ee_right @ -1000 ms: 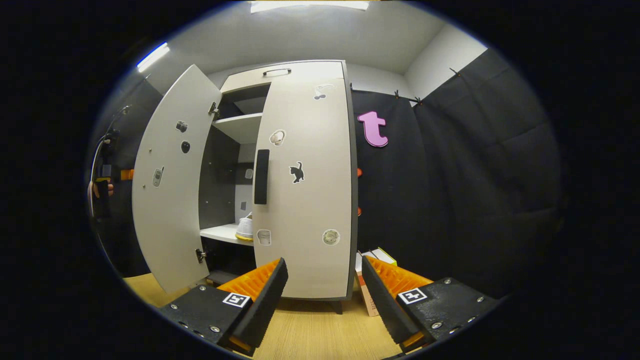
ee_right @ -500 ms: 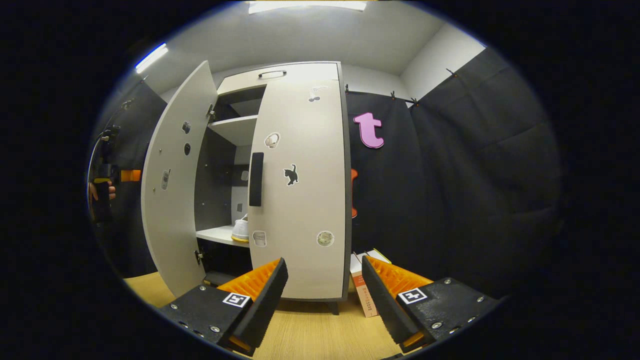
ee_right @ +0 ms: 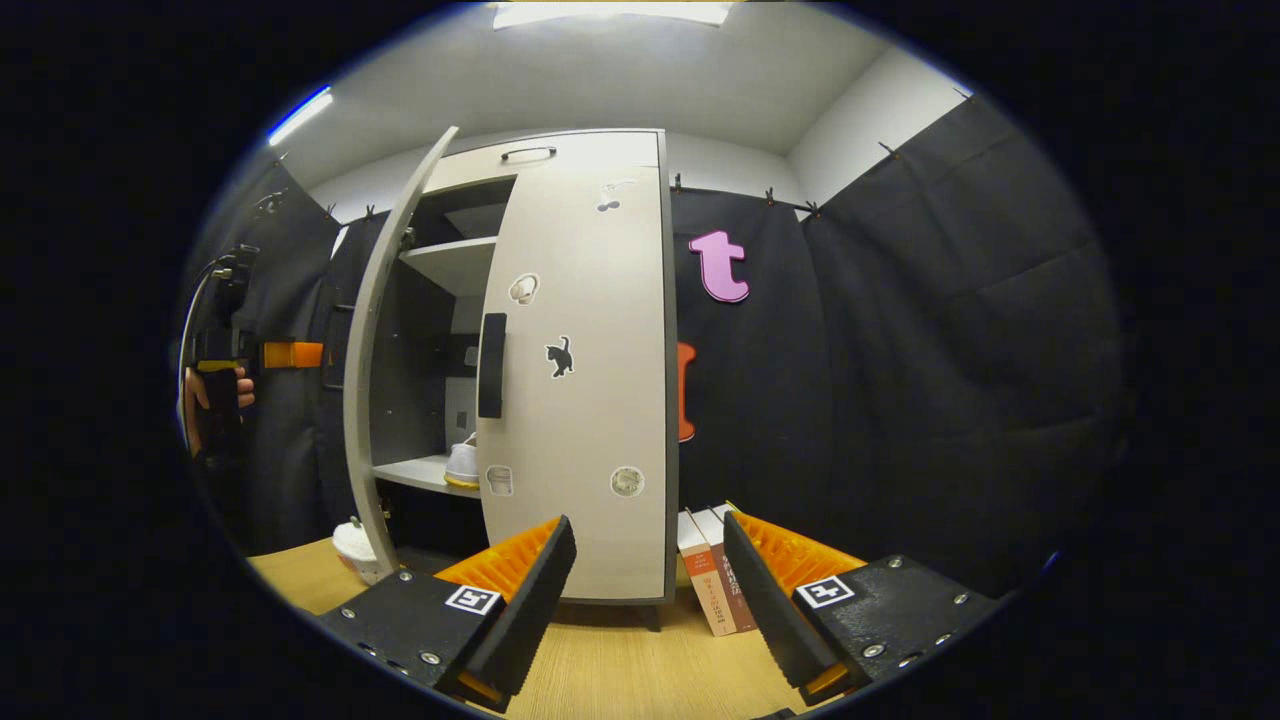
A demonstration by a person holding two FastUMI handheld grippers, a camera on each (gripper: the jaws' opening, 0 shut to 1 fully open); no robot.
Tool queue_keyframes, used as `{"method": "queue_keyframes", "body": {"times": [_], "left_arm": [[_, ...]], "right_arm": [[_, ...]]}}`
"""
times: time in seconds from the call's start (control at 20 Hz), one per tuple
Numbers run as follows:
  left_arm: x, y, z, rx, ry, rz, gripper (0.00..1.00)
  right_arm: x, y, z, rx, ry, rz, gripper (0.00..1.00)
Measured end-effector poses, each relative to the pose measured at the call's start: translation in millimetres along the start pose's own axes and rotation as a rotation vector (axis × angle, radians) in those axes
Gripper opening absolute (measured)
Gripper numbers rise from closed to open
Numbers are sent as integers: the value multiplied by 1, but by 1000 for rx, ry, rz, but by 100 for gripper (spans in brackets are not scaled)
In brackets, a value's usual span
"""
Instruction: Grab one shoe with the right hand and put it into the shoe cabinet, grab the other shoe with the left hand and put it into the shoe cabinet; then close the right door with the right hand and the left door with the left hand.
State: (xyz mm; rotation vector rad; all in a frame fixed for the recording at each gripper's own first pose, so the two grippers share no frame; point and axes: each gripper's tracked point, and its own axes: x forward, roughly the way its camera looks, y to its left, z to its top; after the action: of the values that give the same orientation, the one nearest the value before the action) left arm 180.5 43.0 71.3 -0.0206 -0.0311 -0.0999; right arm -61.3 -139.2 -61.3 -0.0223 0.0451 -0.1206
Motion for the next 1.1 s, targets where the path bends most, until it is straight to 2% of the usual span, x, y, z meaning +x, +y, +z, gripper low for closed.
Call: {"method": "queue_keyframes", "body": {"times": [0.05, 0.1, 0.25, 0.35, 0.4, 0.45, 0.5, 0.55, 0.6, 0.75, 1.1], "left_arm": [[2, -9, 0, -5, 0, -12, 94], [4, -17, 1, -14, -3, -30, 99], [9, -45, 3, -22, -14, -93, 96], [13, -57, -3, -3, 3, -109, 94], [15, -62, -9, 1, 16, -114, 94], [18, -65, -12, 2, 22, -114, 99], [21, -67, -16, -3, 30, -115, 94], [25, -69, -18, -13, 30, -115, 96], [30, -71, -21, -28, 39, -117, 94], [44, -78, -26, -63, 57, -127, 96], [76, -90, -28, -14, 55, -114, 96]], "right_arm": [[0, -2, 1, 3, -3, -7, 92], [-2, -5, 1, 5, -3, -11, 92], [-3, -10, 2, 3, -6, -25, 92], [-5, -13, 1, 2, -3, -28, 92], [-5, -14, 1, 3, -2, -29, 92], [-5, -15, 2, 5, -4, -31, 92], [-6, -17, 1, 6, -4, -34, 92], [-7, -19, 1, 6, -3, -37, 92], [-8, -19, 1, 5, -1, -39, 92], [-9, -23, 0, -2, 3, -46, 92], [-8, -30, 3, -4, -1, -61, 92]]}}
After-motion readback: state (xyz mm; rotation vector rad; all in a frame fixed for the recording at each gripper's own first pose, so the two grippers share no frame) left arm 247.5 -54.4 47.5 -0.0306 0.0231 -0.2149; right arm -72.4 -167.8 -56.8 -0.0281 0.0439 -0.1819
